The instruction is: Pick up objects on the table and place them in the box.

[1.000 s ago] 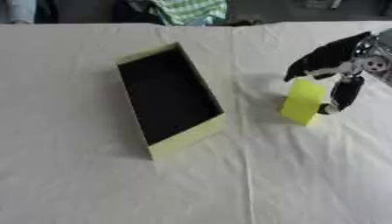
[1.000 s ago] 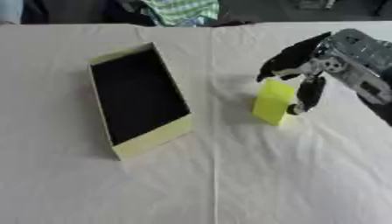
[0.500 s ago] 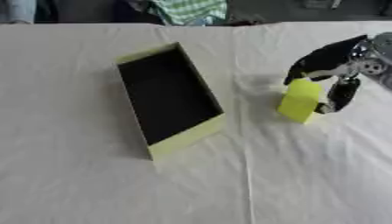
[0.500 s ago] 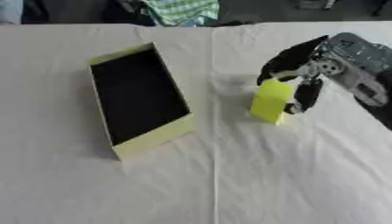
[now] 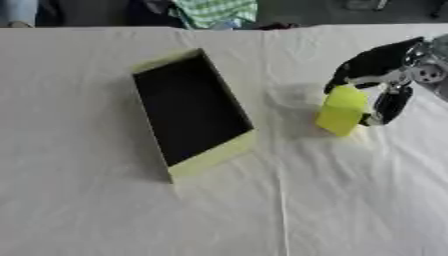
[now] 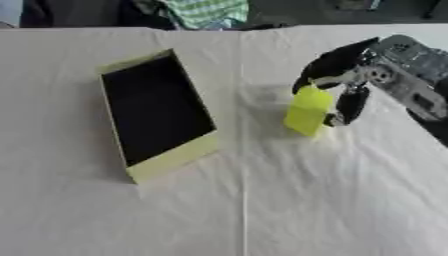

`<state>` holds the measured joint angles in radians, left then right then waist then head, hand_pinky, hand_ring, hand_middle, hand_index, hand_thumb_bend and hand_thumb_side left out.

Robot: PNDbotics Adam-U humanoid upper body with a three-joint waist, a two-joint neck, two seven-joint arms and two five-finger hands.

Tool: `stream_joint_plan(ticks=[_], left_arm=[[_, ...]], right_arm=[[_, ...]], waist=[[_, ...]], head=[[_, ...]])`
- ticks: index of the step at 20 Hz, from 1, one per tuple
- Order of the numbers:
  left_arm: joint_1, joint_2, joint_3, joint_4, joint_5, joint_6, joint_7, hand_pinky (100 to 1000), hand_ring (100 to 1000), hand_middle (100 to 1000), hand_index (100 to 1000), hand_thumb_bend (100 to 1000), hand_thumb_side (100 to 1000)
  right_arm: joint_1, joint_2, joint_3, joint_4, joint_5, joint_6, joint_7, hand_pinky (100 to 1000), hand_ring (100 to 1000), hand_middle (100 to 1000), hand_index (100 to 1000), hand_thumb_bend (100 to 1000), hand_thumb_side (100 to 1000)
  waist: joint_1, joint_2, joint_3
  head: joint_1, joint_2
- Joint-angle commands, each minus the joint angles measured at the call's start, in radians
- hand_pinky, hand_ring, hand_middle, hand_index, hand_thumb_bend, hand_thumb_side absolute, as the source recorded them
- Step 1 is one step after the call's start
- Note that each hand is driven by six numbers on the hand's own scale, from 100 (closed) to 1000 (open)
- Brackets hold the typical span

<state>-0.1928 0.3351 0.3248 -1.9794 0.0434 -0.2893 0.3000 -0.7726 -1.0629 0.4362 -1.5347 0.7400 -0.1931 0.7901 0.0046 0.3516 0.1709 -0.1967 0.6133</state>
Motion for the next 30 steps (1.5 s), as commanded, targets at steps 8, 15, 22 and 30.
stream_joint_plan(ticks=[8,15,22,30], left_arm=[[-0.003,0.033,0.003,-0.021,-0.004,0.006,-0.001,655,581,571,706,100,756],[-0.003,0.037,0.000,-0.021,-0.006,0.007,-0.002,656,583,571,706,100,758],[-0.004,0.037,-0.003,-0.021,-0.005,0.006,-0.005,657,584,571,706,100,758],[-0.048,0.015,-0.039,-0.021,0.018,0.001,-0.036,657,585,571,706,100,759]], right_arm=[[-0.034,-0.059,-0.070,-0.136,-0.135,0.080,0.058,837,903,627,649,100,142],[-0.178,0.010,-0.059,-0.202,-0.232,0.143,0.115,830,884,604,656,100,155],[-0.263,0.069,-0.020,-0.156,-0.241,0.150,0.116,831,872,584,650,100,420],[-0.421,0.232,0.038,-0.068,-0.293,0.195,0.117,829,852,555,648,100,191]], waist=[[-0.015,-0.042,-0.012],[-0.023,-0.060,-0.011],[-0.025,-0.066,-0.013],[-0.027,-0.064,0.051]], head=[[0.003,-0.003],[0.001,0.002],[-0.003,0.006],[-0.065,0.034]])
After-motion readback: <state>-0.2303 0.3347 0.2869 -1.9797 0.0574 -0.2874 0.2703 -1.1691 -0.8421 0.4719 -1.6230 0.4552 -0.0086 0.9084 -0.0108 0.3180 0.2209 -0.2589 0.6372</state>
